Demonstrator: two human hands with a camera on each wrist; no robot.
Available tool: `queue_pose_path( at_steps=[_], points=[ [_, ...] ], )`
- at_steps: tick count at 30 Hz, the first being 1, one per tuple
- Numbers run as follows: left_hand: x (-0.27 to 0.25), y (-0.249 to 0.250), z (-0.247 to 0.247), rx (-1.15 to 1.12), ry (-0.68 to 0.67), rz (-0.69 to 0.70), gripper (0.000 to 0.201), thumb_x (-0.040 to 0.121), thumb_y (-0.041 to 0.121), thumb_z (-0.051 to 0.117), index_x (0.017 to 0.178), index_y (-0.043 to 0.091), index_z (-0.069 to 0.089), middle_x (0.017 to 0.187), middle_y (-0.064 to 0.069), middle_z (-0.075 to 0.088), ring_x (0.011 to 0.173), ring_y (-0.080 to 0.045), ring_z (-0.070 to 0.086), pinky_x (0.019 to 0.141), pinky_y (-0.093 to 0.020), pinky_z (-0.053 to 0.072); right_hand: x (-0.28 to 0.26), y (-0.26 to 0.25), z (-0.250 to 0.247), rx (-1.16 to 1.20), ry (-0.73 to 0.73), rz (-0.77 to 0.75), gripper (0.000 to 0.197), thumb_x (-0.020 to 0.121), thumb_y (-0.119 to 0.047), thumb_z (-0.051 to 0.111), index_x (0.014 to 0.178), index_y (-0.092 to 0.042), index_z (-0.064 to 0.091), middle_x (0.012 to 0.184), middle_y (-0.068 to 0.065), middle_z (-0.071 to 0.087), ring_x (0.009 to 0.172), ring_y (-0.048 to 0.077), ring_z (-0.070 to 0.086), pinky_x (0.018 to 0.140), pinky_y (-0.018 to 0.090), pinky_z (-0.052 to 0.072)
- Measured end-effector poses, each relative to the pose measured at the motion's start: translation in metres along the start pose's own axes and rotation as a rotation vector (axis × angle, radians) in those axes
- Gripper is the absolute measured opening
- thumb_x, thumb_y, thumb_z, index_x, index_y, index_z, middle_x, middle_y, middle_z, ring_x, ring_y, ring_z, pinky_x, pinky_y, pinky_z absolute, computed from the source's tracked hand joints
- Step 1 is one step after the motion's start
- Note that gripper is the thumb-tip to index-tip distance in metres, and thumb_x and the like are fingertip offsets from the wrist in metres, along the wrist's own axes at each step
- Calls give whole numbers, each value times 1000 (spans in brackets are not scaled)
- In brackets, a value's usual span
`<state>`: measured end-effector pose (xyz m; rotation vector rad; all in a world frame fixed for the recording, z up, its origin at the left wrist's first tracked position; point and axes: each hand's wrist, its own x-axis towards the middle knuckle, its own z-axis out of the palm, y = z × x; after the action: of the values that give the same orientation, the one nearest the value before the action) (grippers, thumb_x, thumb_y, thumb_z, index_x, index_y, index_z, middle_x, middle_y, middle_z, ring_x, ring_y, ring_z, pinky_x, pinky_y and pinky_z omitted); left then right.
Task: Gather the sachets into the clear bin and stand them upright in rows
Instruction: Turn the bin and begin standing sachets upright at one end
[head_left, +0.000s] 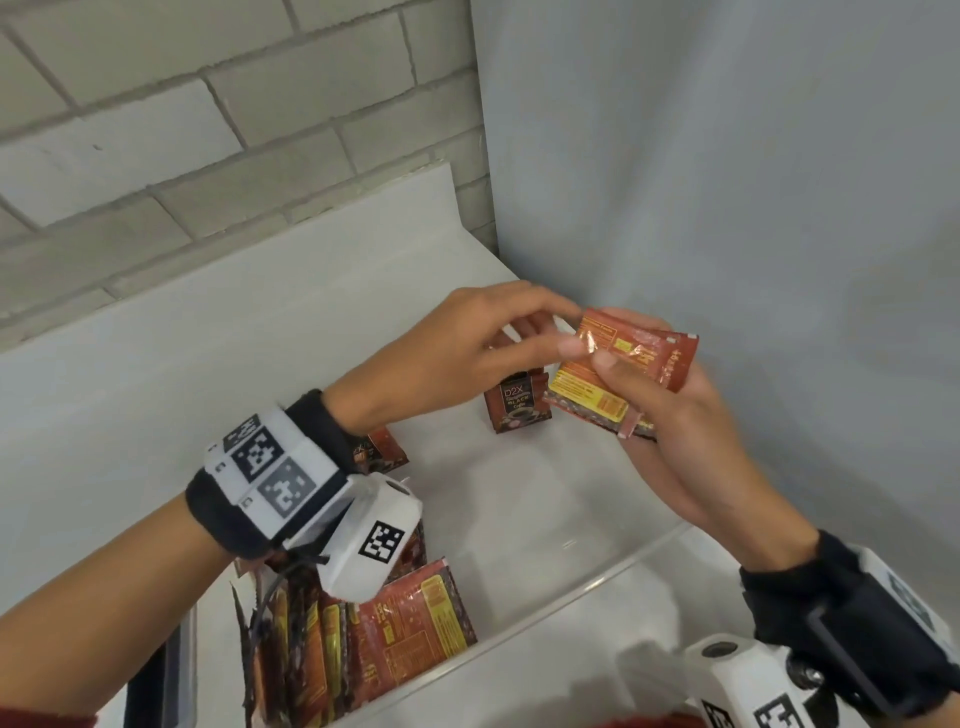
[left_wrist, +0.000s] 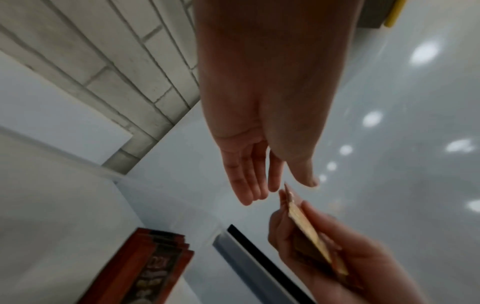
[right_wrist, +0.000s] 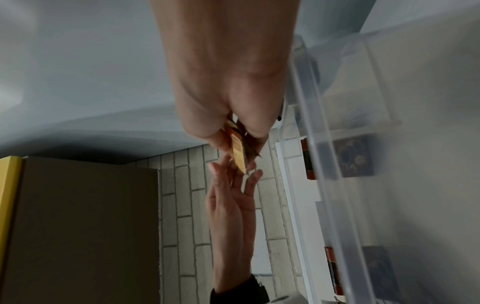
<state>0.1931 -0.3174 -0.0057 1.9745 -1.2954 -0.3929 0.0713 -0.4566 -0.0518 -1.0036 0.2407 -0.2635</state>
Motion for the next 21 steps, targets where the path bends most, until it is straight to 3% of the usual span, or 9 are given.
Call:
queue_pose_path(
  at_steps=[3,7,10,12,14,16,18,21],
  points=[
    [0,7,5,-131,-36,-39,48,80,28,75,125,16,59,102,-4,63,90,-13,62,77,-29,55,0,3,0,5,-37,-9,48,75,-17,65,121,-11,53,107,9,70,98,22,68,84,37,57],
    [0,10,5,-247,6,-43,42,79,10,76,118,12,61,105,-13,62,92,-23,59,79,-40,55,0,3,0,13,-67,-13,56,74,-25,68,124,-7,52,110,10,70,103,21,67,85,32,56],
    [-2,11,-2,-289,57,-7,33,79,10,74,110,11,64,99,1,66,92,-25,61,82,-47,52,0,3,1,-28,-71,-1,81,64,-57,75,125,-9,53,106,6,71,99,17,68,80,24,54],
    [-4,12,-6,-268,84,36,23,80,10,74,102,12,67,95,-4,67,92,-28,62,85,-50,49,1,5,3,-98,-93,29,97,52,-78,69,122,-13,57,94,2,70,87,14,68,74,22,53],
    [-5,12,-9,-256,85,74,16,80,10,74,95,14,69,92,-10,66,89,-25,62,85,-51,48,3,6,2,-93,-124,67,106,45,-86,64,123,-15,58,88,3,67,80,15,67,73,23,54],
    [-7,11,-10,-248,57,109,10,81,13,72,90,16,69,92,-7,64,89,-22,61,83,-49,49,3,4,1,-57,-158,111,110,46,-87,60,127,-12,56,87,6,68,78,17,66,74,25,54],
    [-9,10,-9,-244,15,125,6,81,15,70,86,18,70,93,-3,65,92,-20,61,82,-44,51,1,1,1,-54,-183,146,96,57,-80,55,124,-10,58,86,5,70,75,15,67,72,24,54],
    [-11,6,-6,-225,-15,135,6,82,10,69,86,15,70,96,-3,68,95,-18,58,84,-40,51,-2,-1,3,-84,-159,159,45,73,-53,58,99,-20,71,83,2,72,71,12,67,64,22,53]
  ],
)
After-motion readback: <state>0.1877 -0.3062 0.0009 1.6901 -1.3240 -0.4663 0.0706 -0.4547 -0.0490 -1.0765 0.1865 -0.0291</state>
